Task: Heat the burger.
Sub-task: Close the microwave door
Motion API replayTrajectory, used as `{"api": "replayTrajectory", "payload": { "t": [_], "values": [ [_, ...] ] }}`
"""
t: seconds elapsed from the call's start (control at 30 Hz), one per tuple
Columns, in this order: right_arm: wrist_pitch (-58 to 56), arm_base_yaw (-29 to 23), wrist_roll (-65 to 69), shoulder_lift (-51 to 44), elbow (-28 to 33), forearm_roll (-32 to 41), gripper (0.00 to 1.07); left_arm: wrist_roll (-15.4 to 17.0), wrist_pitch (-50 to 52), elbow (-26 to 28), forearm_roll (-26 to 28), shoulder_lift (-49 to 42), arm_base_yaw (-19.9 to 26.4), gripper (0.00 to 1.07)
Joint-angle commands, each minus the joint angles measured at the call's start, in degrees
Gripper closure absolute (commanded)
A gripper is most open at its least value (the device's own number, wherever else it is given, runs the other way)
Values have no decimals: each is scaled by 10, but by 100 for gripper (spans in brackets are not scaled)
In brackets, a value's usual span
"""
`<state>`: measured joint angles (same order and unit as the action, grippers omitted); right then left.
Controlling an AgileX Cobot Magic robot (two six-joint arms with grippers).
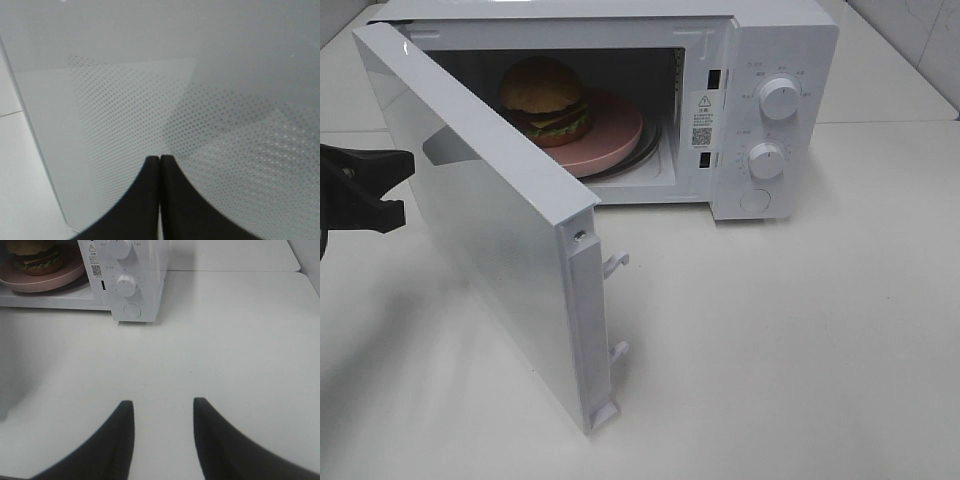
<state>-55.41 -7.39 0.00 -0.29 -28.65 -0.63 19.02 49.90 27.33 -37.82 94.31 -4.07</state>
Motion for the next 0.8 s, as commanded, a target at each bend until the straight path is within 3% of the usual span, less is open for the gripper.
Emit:
{"api": "replayTrajectory", "payload": {
  "t": [0.03,0.23,0.53,0.8],
  "values": [
    [3,3,-7,-14,2,1,66,-2,1,5,19,1,-17,107],
    [3,3,-7,-14,2,1,66,-46,-10,9,61,3,-38,107],
    [3,3,-7,-14,2,1,66,-44,-11,16,67,14,-48,107],
    [3,3,-7,-14,2,1,66,-53,-12,34,111,40,-74,107]
  ]
}}
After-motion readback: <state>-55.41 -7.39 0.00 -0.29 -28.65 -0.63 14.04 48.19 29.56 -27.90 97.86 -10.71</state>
